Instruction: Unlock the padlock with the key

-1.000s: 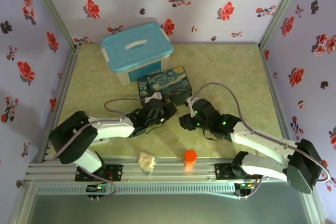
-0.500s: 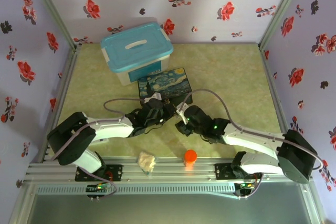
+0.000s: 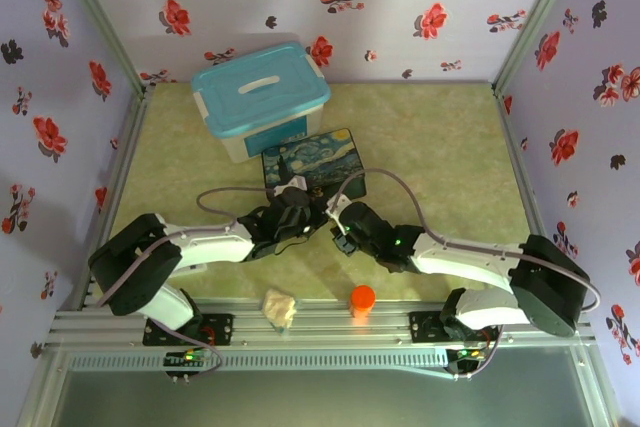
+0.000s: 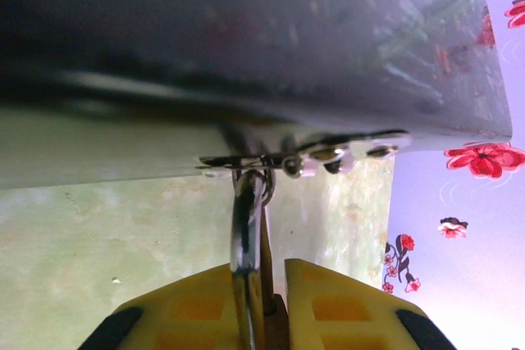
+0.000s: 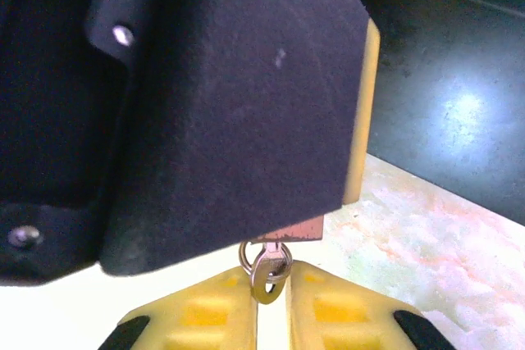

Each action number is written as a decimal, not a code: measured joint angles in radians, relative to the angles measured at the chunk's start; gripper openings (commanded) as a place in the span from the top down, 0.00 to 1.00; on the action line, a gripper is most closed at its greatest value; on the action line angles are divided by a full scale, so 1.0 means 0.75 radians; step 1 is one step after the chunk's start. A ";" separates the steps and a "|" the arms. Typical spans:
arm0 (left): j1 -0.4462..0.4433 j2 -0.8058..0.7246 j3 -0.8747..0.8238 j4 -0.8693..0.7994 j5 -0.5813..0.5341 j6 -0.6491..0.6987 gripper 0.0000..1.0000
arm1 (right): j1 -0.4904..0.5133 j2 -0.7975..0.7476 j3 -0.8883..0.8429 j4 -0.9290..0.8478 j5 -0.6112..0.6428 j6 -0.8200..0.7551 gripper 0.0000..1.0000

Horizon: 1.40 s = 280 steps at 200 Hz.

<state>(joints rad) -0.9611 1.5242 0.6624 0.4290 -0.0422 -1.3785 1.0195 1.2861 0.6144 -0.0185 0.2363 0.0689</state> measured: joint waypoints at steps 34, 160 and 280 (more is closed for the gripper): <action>0.002 0.000 -0.015 0.004 -0.001 -0.004 1.00 | 0.000 0.027 0.000 0.010 -0.013 0.018 0.97; 0.005 -0.021 -0.050 0.025 0.018 -0.005 1.00 | -0.348 -0.004 -0.253 0.490 -0.817 0.465 1.00; 0.004 -0.023 -0.049 0.004 0.052 -0.004 1.00 | -0.146 -0.105 -0.156 0.036 -0.338 0.091 0.63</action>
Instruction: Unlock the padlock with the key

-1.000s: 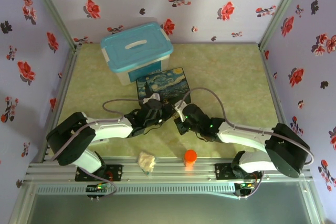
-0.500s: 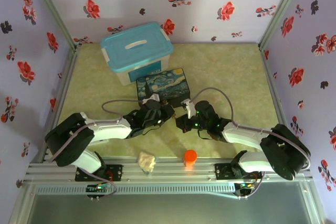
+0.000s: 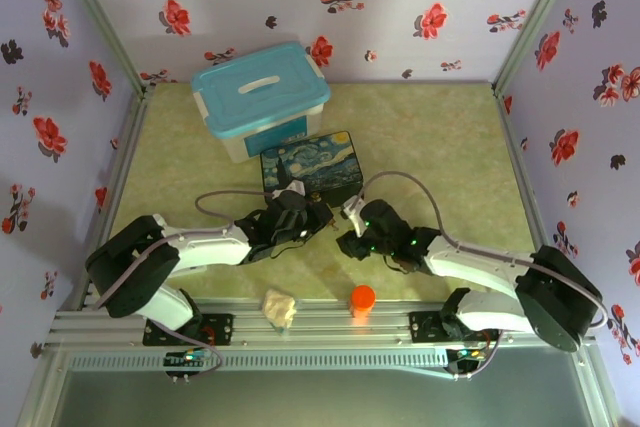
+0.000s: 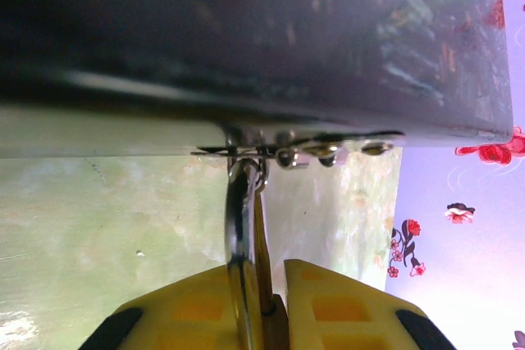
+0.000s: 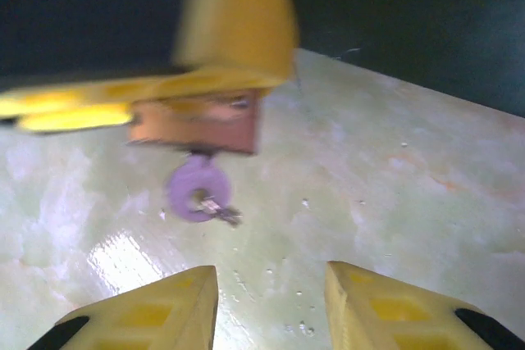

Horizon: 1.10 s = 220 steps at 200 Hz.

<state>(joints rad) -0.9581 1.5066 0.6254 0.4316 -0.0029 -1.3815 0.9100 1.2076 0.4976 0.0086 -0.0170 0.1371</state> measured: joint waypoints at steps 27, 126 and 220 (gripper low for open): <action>0.000 0.000 0.000 -0.001 0.001 0.000 1.00 | 0.086 0.044 0.036 0.011 0.153 -0.048 0.63; 0.003 0.000 -0.001 -0.003 -0.012 -0.007 1.00 | 0.156 0.148 0.102 0.117 0.331 -0.085 0.93; 0.004 -0.021 -0.028 0.020 0.006 -0.009 1.00 | 0.011 0.032 -0.058 0.339 0.012 0.165 0.59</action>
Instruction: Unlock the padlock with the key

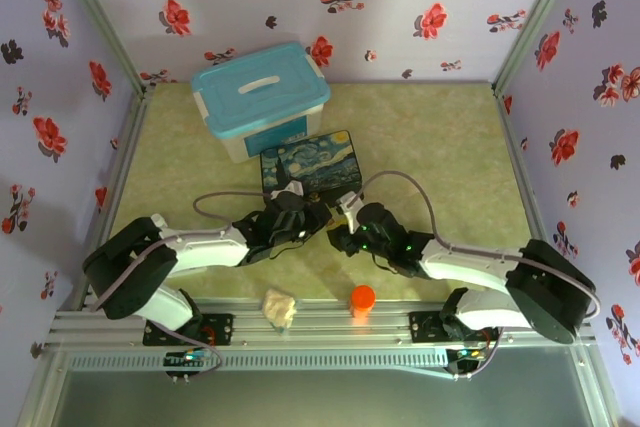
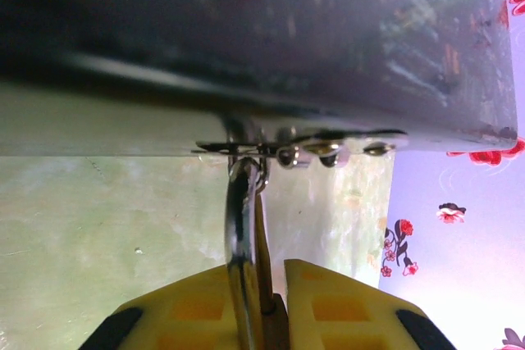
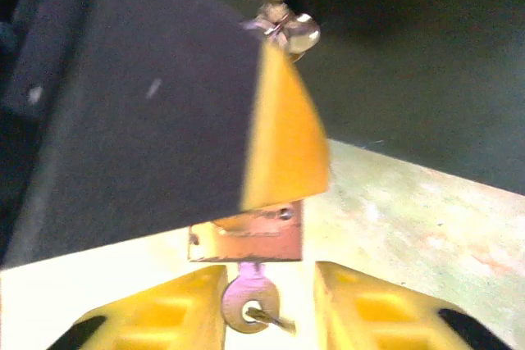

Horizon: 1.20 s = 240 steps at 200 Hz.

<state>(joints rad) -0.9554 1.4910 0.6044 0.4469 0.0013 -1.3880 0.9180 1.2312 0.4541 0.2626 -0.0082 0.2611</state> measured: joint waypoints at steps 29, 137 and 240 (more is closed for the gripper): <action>0.000 -0.001 0.000 -0.056 0.005 0.025 1.00 | -0.011 -0.164 -0.002 -0.119 0.047 0.025 0.44; 0.056 0.037 0.080 -0.478 0.075 0.307 0.95 | -0.038 -0.101 0.196 -0.532 0.437 0.143 0.42; 0.071 0.131 0.226 -0.625 0.033 0.516 0.82 | -0.056 0.028 0.307 -0.601 0.488 0.202 0.43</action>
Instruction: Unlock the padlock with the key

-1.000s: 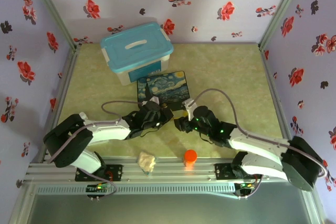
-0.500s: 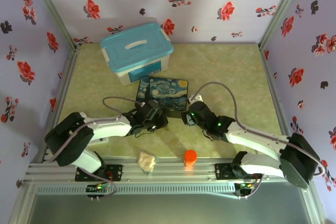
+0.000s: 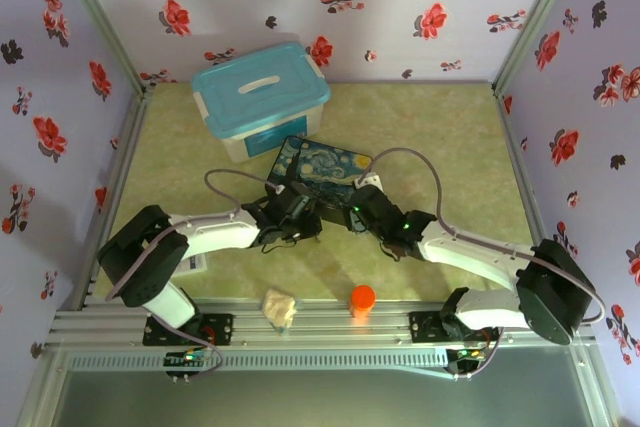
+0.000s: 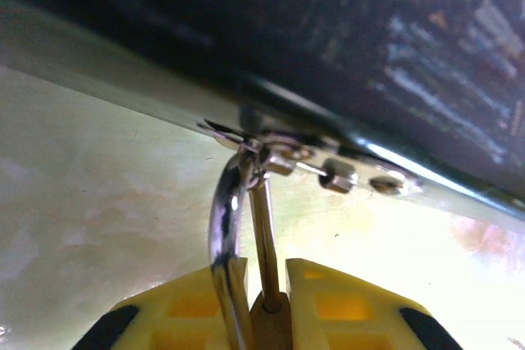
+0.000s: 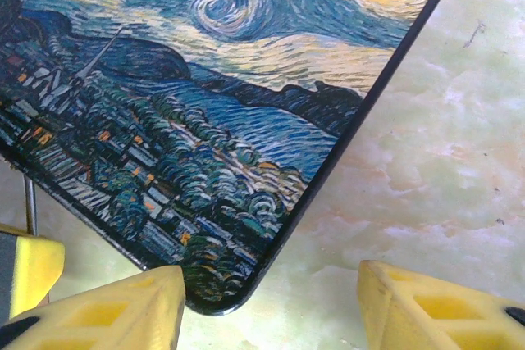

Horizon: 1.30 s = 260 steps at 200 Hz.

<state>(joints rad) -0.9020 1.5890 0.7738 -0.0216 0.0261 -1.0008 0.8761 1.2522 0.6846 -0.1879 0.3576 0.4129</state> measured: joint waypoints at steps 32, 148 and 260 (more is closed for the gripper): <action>0.000 0.000 -0.041 0.068 -0.003 0.056 0.73 | -0.016 0.000 -0.001 0.001 0.003 0.013 0.43; -0.090 0.017 0.021 -0.155 -0.180 0.162 0.73 | -0.016 0.009 -0.030 0.036 0.003 0.025 0.45; -0.260 0.196 0.321 -0.604 -0.561 0.204 0.68 | -0.016 0.008 -0.042 0.053 0.033 0.061 0.46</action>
<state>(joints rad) -1.0969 1.7363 1.0145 -0.4744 -0.3943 -0.8478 0.8639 1.2583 0.6533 -0.1478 0.3820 0.4587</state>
